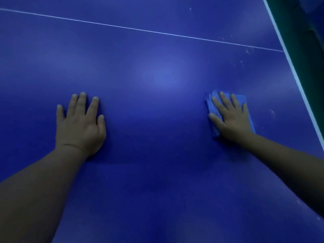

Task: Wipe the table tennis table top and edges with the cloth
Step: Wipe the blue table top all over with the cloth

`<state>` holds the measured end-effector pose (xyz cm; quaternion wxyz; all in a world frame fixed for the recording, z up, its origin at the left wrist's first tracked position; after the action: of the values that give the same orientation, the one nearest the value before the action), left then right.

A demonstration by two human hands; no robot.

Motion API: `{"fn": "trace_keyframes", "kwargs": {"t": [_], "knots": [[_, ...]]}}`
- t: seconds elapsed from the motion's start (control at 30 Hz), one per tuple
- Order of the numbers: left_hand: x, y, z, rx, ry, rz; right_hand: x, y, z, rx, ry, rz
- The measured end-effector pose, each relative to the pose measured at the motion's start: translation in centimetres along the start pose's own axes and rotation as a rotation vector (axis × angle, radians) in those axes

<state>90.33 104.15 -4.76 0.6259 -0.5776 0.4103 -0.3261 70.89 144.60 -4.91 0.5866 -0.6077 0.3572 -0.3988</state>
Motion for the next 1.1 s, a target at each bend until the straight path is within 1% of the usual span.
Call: {"fn": "trace_keyframes", "kwargs": {"t": [0.03, 0.07, 0.1, 0.13, 0.2, 0.27, 0.33, 0.4, 0.43, 0.47, 0.53, 0.6, 0.67, 0.7, 0.77, 0.83, 0.87, 0.93, 0.97, 1.0, 1.1], "knots": [[-0.2, -0.1, 0.0, 0.011, 0.003, -0.035, -0.2, 0.1, 0.0, 0.013, 0.09, -0.005], [-0.3, -0.2, 0.1, 0.029, 0.005, -0.073, 0.3, 0.0, 0.9, 0.017, 0.129, 0.004], [-0.4, -0.4, 0.4, 0.04, 0.001, -0.104, 1.1, 0.0, 2.5, 0.015, 0.129, 0.018], [-0.5, -0.6, 0.8, 0.038, 0.0, -0.111, 2.2, 0.2, 4.8, 0.012, 0.098, 0.027], [-1.7, -1.1, 2.7, 0.014, 0.034, -0.044, 4.9, 0.2, 11.7, -0.019, -0.003, 0.007], [-3.8, -1.7, 6.6, -0.033, 0.107, 0.087, 7.9, 0.2, 20.1, -0.059, -0.125, -0.012], [-5.9, -1.8, 11.9, -0.069, 0.188, 0.177, 10.0, 0.2, 25.8, -0.073, -0.268, -0.029], [-7.4, -1.3, 17.2, -0.07, 0.269, 0.208, 10.2, 0.4, 25.8, -0.009, -0.39, -0.038], [-7.8, -0.8, 19.3, -0.056, 0.304, 0.207, 9.5, 0.6, 24.1, 0.011, -0.402, -0.012], [-8.2, -0.3, 21.1, -0.043, 0.342, 0.194, 8.3, 0.6, 21.7, 0.02, -0.345, 0.013], [-8.7, 0.6, 23.2, -0.01, 0.422, 0.144, 4.3, 0.1, 16.2, 0.05, -0.089, 0.0], [-9.1, 1.1, 23.7, 0.026, 0.468, 0.098, 1.6, -0.2, 13.4, 0.06, 0.126, -0.013], [-9.2, 1.3, 23.6, 0.046, 0.477, 0.072, 1.9, -0.1, 14.0, 0.044, 0.218, -0.032], [-9.2, 1.4, 23.7, 0.057, 0.478, 0.063, 3.0, 0.0, 15.7, 0.031, 0.217, -0.033], [-9.2, 1.6, 23.7, 0.071, 0.481, 0.05, 6.5, -0.1, 21.5, -0.003, 0.113, -0.054], [-9.1, 1.7, 23.6, 0.078, 0.475, 0.039, 9.8, 0.2, 29.2, -0.016, -0.056, -0.069], [-9.1, 1.8, 23.5, 0.08, 0.471, 0.036, 10.4, 0.1, 32.1, -0.021, -0.143, -0.068], [-9.2, 1.8, 23.5, 0.084, 0.468, 0.035, 8.7, 0.2, 34.0, 0.012, -0.262, -0.055], [-9.2, 1.8, 23.6, 0.088, 0.468, 0.034, 6.9, 0.3, 33.3, 0.022, -0.241, -0.025], [-9.2, 1.8, 23.6, 0.089, 0.468, 0.036, 4.7, 0.4, 31.8, 0.032, -0.15, -0.005], [-9.2, 1.9, 23.6, 0.091, 0.467, 0.047, -0.8, 0.0, 27.2, 0.035, 0.335, -0.03]]}}
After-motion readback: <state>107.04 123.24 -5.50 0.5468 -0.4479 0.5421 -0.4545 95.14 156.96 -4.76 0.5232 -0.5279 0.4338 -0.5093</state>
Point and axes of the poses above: each hand's wrist, its own z-axis away from the middle knuckle, its own y-axis out of the palm, x = y × z, the point moved 10 cm from there along -z, towards the middle knuckle, and after that the axes turned 6 degrees about -x, right-handed, at the moved point
